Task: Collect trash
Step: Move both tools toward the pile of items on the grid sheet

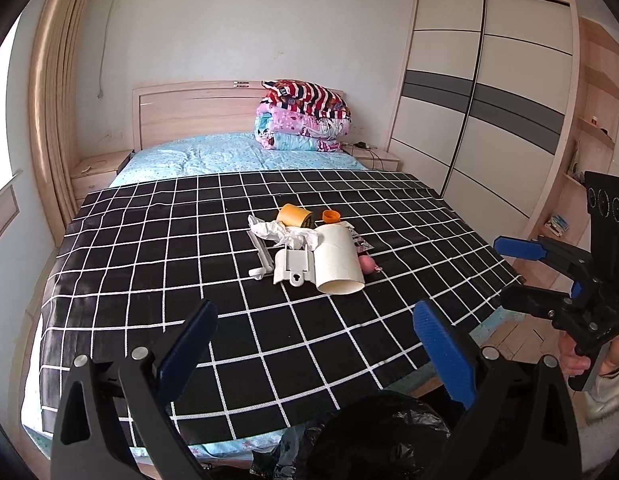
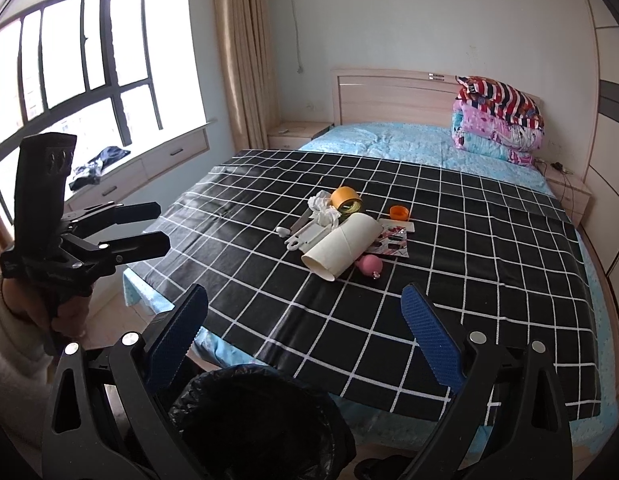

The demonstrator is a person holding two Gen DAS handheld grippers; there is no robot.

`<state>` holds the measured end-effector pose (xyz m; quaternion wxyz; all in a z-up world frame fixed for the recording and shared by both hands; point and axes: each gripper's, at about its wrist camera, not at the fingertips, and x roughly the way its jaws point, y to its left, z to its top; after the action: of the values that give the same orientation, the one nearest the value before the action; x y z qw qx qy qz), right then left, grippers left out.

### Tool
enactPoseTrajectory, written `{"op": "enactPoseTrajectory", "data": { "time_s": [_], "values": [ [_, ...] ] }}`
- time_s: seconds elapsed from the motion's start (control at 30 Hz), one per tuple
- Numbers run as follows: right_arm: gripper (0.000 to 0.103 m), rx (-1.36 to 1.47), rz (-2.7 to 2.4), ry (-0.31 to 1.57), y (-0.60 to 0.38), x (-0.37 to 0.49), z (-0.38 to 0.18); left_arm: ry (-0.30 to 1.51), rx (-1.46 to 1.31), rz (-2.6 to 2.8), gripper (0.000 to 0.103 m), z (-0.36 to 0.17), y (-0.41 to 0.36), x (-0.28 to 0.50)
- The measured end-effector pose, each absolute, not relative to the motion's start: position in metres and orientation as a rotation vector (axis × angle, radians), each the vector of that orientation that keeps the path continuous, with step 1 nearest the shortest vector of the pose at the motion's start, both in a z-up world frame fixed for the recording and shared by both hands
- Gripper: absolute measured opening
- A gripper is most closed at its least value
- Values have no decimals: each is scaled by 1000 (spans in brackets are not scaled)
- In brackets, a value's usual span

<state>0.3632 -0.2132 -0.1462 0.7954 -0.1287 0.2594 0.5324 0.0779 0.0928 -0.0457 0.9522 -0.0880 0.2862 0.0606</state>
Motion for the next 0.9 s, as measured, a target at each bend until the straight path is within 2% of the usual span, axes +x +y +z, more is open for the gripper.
{"op": "enactPoseTrajectory", "data": {
  "time_s": [0.17, 0.33, 0.57, 0.73, 0.9],
  "values": [
    [97, -266, 1124, 591, -198, 388, -156, 616, -196, 139, 95, -58, 113, 106],
    [92, -267, 1096, 639, -180, 412, -172, 640, -214, 149, 94, -70, 130, 130],
    [79, -269, 1081, 704, -162, 437, -195, 706, -262, 160, 75, -93, 151, 162],
    [70, -279, 1069, 742, -152, 451, -207, 734, -264, 164, 73, -106, 160, 180],
    [64, -292, 1060, 771, -143, 460, -217, 769, -283, 167, 60, -119, 168, 194]
  ]
}}
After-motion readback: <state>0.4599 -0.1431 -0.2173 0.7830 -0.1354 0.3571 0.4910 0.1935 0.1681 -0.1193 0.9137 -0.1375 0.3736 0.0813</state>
